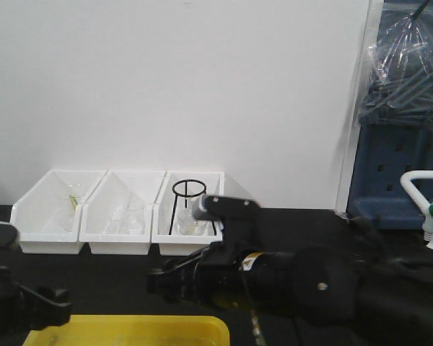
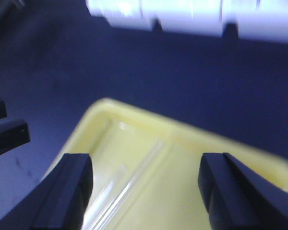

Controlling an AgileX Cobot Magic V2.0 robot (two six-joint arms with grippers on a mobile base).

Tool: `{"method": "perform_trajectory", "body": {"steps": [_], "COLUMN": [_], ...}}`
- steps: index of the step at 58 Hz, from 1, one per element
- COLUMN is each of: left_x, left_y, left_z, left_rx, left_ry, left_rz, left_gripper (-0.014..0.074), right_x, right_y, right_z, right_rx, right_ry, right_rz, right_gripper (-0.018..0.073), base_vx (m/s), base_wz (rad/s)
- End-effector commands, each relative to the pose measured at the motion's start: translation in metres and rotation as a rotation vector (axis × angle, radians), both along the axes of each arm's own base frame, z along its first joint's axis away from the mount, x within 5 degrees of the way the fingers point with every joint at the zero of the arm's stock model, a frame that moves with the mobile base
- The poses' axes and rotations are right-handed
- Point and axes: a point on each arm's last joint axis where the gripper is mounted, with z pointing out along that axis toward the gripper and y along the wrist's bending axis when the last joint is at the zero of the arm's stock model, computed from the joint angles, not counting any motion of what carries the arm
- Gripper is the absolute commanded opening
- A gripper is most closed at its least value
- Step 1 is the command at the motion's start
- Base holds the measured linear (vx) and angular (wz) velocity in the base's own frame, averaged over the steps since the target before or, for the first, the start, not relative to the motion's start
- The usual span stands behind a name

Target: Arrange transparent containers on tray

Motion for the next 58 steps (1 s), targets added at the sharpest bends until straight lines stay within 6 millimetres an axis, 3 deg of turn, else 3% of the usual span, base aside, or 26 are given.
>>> {"method": "perform_trajectory", "body": {"steps": [1, 7, 12, 18, 28, 43, 58], "left_x": [-0.021, -0.05, -0.074, -0.102, -0.13, -0.142, -0.142], "left_y": [0.005, 0.013, 0.018, 0.024, 0.031, 0.035, 0.035], "left_z": [0.049, 0.078, 0.09, 0.085, 0.067, 0.064, 0.064], "left_rx": [-0.022, -0.012, -0.013, -0.032, -0.048, -0.047, -0.047], "left_ry": [-0.235, -0.377, -0.479, -0.547, -0.572, -0.576, -0.575], "left_rz": [-0.022, -0.031, -0.041, -0.045, -0.042, -0.029, -0.029], "left_gripper": [0.0481, 0.0444, 0.041, 0.0361, 0.0251, 0.0153, 0.0148], "right_x": [-0.019, -0.044, -0.059, -0.07, -0.073, -0.073, -0.073], "right_y": [-0.026, -0.049, -0.063, -0.073, -0.074, -0.074, -0.074], "right_z": [0.058, 0.073, 0.081, 0.087, 0.089, 0.088, 0.088], "right_rx": [0.064, 0.081, 0.108, 0.1, 0.098, 0.098, 0.098], "right_ry": [-0.273, -0.365, -0.412, -0.46, -0.459, -0.459, -0.459], "right_rz": [-0.036, -0.056, -0.076, -0.072, -0.062, -0.063, -0.063], "right_gripper": [0.0498, 0.0475, 0.0454, 0.0406, 0.0298, 0.0175, 0.0155], "base_vx": [0.0, 0.0, 0.0, 0.0, 0.0, 0.0, 0.0], "base_wz": [0.0, 0.0, 0.0, 0.0, 0.0, 0.0, 0.0]}}
